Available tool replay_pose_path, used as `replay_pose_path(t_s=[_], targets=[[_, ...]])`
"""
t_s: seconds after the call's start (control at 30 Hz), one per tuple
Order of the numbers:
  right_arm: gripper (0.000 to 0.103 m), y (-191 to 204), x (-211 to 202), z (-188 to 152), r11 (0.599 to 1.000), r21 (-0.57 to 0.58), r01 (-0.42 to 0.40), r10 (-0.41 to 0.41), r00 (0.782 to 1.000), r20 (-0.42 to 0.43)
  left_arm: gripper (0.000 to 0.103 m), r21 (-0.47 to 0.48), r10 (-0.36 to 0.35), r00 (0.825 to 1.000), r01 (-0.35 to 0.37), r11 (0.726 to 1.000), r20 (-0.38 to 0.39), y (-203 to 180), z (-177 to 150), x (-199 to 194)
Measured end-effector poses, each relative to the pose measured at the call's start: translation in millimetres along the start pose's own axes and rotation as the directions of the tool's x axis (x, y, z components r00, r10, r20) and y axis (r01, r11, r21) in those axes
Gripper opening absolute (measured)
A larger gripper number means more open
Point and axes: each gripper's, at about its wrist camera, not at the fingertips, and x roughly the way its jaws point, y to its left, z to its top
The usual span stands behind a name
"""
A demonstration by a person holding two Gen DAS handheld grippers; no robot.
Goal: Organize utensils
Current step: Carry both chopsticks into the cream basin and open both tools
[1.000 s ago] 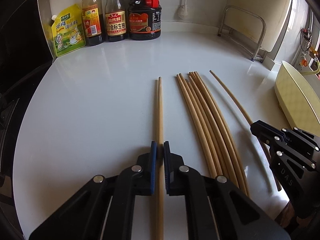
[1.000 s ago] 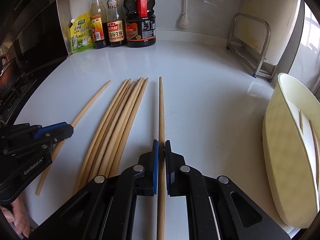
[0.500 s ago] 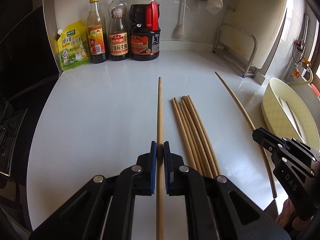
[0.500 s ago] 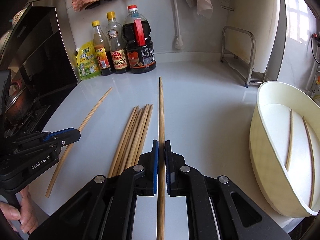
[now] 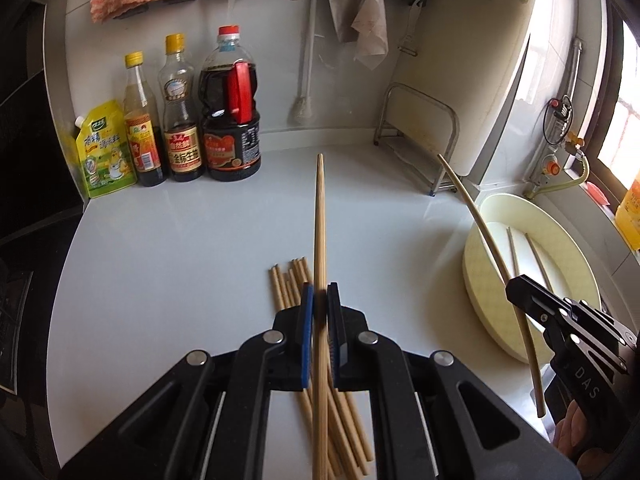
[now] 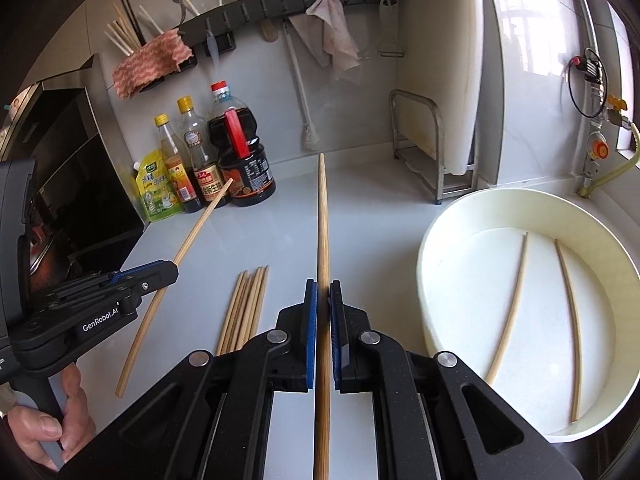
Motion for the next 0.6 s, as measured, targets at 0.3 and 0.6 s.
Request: replay_pose_path(t_s=[0.3, 0.6], targets=[[0.006, -80, -29, 13, 0.983, 0.146, 0.112, -0.119, 0.992, 0.043, 0.008, 0.074, -0.117, 0.993, 0.118, 0.990, -0.013, -63, 28, 19], [0.006, -142, -49, 13, 0.946, 0.255, 0.200, -0.217, 0.975, 0.040, 0.008, 0.201, -0.220, 0.975, 0.222, 0.954, -0.035, -153, 50, 33]])
